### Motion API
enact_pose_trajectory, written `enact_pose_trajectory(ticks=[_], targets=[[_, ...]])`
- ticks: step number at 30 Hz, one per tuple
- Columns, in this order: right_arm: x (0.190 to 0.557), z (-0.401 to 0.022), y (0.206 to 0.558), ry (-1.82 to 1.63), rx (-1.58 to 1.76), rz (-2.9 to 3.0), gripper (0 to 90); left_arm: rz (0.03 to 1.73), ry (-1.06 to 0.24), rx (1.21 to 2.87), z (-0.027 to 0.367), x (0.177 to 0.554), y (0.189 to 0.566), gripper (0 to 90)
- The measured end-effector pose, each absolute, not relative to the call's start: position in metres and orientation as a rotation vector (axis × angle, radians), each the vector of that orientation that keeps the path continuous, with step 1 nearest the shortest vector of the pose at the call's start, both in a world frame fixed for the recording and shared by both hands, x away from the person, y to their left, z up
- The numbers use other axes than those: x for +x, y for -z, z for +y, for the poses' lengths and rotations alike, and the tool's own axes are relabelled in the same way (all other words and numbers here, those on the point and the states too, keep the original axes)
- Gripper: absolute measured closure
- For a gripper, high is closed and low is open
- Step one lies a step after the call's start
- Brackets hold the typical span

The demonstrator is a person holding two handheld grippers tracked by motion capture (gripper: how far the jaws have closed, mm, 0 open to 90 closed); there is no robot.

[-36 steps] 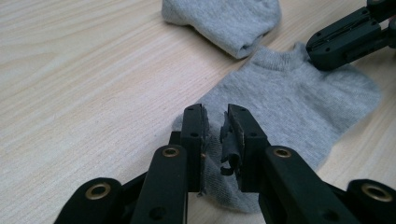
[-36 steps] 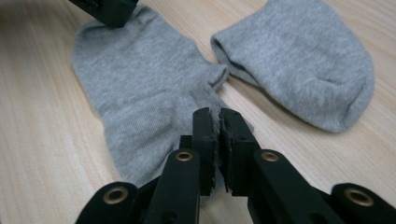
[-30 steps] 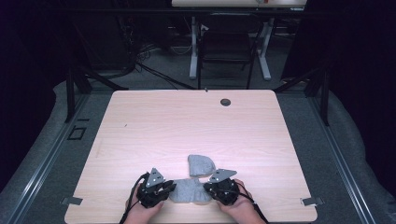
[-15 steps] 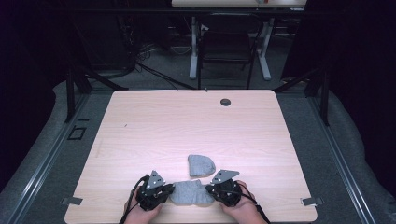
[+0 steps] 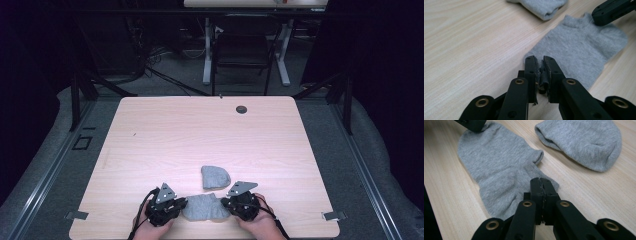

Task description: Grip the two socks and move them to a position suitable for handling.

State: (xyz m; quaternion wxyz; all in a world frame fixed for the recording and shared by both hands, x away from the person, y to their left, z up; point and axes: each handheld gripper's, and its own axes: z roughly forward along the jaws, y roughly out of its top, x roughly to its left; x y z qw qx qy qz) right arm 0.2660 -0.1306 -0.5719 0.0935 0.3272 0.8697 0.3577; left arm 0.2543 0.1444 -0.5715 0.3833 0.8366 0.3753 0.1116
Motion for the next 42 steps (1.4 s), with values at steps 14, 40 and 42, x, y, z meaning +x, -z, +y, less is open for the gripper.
enact_pose_trajectory(ticks=[14, 40, 42], targets=[[0.273, -0.139, 0.563, -1.132, 1.021, 2.514, 81.6, 0.977, -0.326, 2.062, 0.155, 0.261, 0.562, 68.4], [0.338, -0.136, 0.567, -1.033, 1.245, 2.405, 68.1, 1.008, -0.345, 2.034, 0.161, 0.267, 0.562, 62.8], [0.338, -0.136, 0.571, -1.021, 1.258, 2.412, 72.5, 1.001, -0.333, 2.035, 0.162, 0.267, 0.562, 62.8]])
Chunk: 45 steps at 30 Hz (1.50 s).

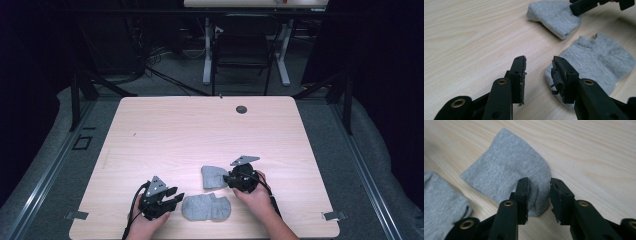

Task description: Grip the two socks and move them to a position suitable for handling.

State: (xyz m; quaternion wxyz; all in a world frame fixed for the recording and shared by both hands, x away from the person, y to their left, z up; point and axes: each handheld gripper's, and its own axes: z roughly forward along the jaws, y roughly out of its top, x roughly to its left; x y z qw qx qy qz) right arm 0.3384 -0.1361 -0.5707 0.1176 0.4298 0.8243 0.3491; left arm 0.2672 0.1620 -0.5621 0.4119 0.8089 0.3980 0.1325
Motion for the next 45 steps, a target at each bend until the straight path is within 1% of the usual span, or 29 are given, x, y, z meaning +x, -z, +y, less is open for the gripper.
enact_pose_trajectory(ticks=[4, 5, 7, 10, 16, 24, 29, 33, 39, 42, 45], targets=[[0.338, -0.136, 0.573, -1.017, 1.264, 2.416, 83.0, 1.007, -0.333, 2.033, 0.163, 0.268, 0.562, 62.8], [0.338, -0.136, 0.572, -1.014, 1.261, 2.418, 84.8, 1.011, -0.344, 2.029, 0.163, 0.268, 0.562, 62.8], [0.335, -0.136, 0.569, -1.022, 1.255, 2.401, 85.5, 1.012, -0.333, 2.026, 0.164, 0.268, 0.562, 62.8], [0.332, -0.137, 0.566, -1.034, 1.262, 2.392, 85.5, 1.011, -0.338, 2.022, 0.165, 0.269, 0.561, 62.8], [0.327, -0.141, 0.548, -1.078, 1.274, 2.372, 84.7, 1.025, -0.335, 2.009, 0.167, 0.269, 0.561, 62.2], [0.328, -0.136, 0.534, -1.085, 1.247, 2.378, 85.1, 1.027, -0.336, 2.008, 0.167, 0.270, 0.561, 62.1], [0.328, -0.120, 0.519, -1.075, 1.198, 2.382, 85.2, 1.035, -0.342, 1.996, 0.172, 0.272, 0.559, 62.1], [0.330, -0.112, 0.515, -1.063, 1.191, 2.399, 85.1, 1.041, -0.343, 1.988, 0.175, 0.273, 0.558, 62.1], [0.332, -0.090, 0.511, -1.081, 1.168, 2.436, 85.2, 1.051, -0.349, 1.983, 0.175, 0.274, 0.558, 61.6], [0.329, -0.082, 0.511, -1.082, 1.152, 2.456, 85.2, 1.037, -0.334, 1.978, 0.168, 0.275, 0.560, 60.1], [0.328, -0.077, 0.512, -1.093, 1.170, 2.465, 85.4, 0.996, -0.353, 1.998, 0.149, 0.274, 0.561, 58.4]])
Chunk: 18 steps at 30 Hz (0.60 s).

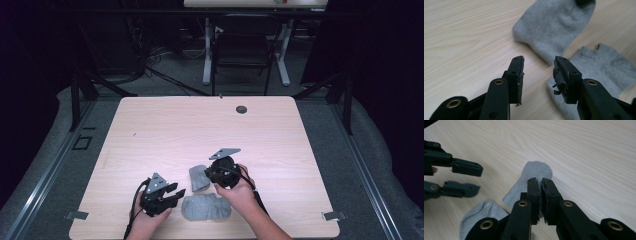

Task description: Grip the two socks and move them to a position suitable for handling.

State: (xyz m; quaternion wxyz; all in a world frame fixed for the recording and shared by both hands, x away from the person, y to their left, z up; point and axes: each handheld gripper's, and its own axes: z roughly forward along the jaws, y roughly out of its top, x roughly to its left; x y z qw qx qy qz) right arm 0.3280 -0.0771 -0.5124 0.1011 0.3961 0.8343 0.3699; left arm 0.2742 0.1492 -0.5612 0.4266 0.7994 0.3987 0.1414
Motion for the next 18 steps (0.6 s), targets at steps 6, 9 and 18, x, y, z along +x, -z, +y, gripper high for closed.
enact_pose_trajectory(ticks=[6, 9, 18], targets=[[0.327, -0.075, 0.517, -1.116, 1.237, 2.464, 85.6, 0.931, -0.388, 2.026, 0.125, 0.272, 0.560, 57.2], [0.327, -0.077, 0.518, -1.124, 1.234, 2.462, 85.7, 0.904, -0.405, 2.045, 0.111, 0.275, 0.557, 57.2], [0.327, -0.083, 0.518, -1.166, 1.308, 2.456, 85.9, 0.894, -0.527, 2.095, 0.085, 0.279, 0.564, 52.9]])
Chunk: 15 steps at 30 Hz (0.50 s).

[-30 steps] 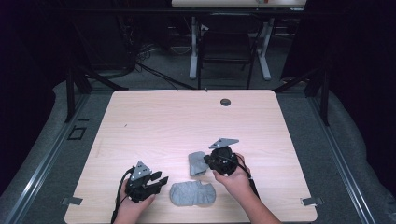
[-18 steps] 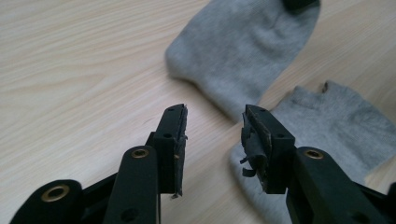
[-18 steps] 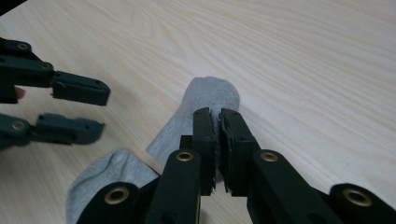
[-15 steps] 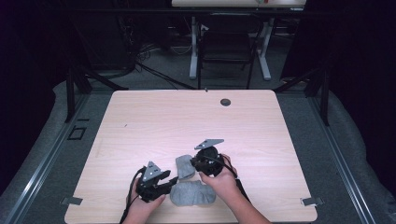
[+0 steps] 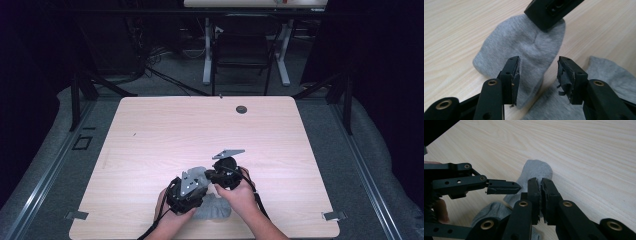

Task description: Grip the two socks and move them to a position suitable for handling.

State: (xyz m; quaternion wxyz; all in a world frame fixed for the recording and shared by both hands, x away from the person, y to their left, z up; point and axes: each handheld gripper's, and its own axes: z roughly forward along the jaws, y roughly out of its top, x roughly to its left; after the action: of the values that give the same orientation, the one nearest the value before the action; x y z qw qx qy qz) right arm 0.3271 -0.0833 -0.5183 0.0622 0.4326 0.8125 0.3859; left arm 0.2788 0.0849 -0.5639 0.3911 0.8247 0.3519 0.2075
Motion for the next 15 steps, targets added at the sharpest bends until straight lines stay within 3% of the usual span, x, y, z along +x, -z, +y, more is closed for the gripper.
enact_pose_trajectory(ticks=[3, 10, 15], targets=[[0.326, -0.084, 0.519, -1.173, 1.311, 2.461, 85.9, 0.909, -0.538, 2.094, 0.085, 0.280, 0.564, 60.0], [0.325, -0.088, 0.521, -1.187, 1.313, 2.450, 82.4, 0.926, -0.469, 2.084, 0.095, 0.284, 0.562, 87.8], [0.326, -0.095, 0.520, -1.228, 1.311, 2.427, 77.4, 0.947, -0.446, 2.072, 0.101, 0.287, 0.562, 88.9]])
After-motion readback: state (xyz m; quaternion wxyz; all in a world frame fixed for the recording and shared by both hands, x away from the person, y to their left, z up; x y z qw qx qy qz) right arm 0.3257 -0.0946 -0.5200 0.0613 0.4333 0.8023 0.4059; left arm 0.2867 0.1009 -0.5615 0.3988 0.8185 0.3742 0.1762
